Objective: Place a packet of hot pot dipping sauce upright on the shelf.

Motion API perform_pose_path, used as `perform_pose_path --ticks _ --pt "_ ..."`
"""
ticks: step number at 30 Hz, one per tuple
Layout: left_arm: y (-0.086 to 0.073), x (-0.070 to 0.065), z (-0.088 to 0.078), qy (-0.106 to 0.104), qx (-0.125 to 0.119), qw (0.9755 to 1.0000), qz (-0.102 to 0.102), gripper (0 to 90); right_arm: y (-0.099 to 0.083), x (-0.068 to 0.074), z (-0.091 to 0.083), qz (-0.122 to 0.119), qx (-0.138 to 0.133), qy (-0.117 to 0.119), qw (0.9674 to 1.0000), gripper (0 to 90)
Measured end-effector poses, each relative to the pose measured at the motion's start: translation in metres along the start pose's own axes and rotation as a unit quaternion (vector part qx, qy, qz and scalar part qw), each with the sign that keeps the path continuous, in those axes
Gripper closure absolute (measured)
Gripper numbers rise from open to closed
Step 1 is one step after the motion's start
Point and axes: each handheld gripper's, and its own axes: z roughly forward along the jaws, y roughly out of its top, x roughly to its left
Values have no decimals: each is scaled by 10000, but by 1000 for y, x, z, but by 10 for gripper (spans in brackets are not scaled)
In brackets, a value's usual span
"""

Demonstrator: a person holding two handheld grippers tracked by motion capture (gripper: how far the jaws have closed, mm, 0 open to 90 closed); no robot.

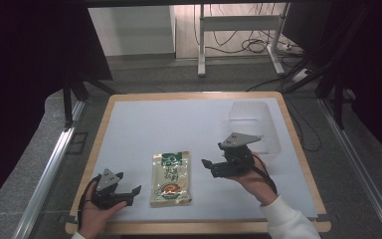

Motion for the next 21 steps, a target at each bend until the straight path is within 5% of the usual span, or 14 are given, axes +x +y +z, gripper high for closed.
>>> perform_pose_path --ticks 21 --pt "0 -1 1 9 21 10000 24 172 31 -1 29 -96 48 190 9998 197"
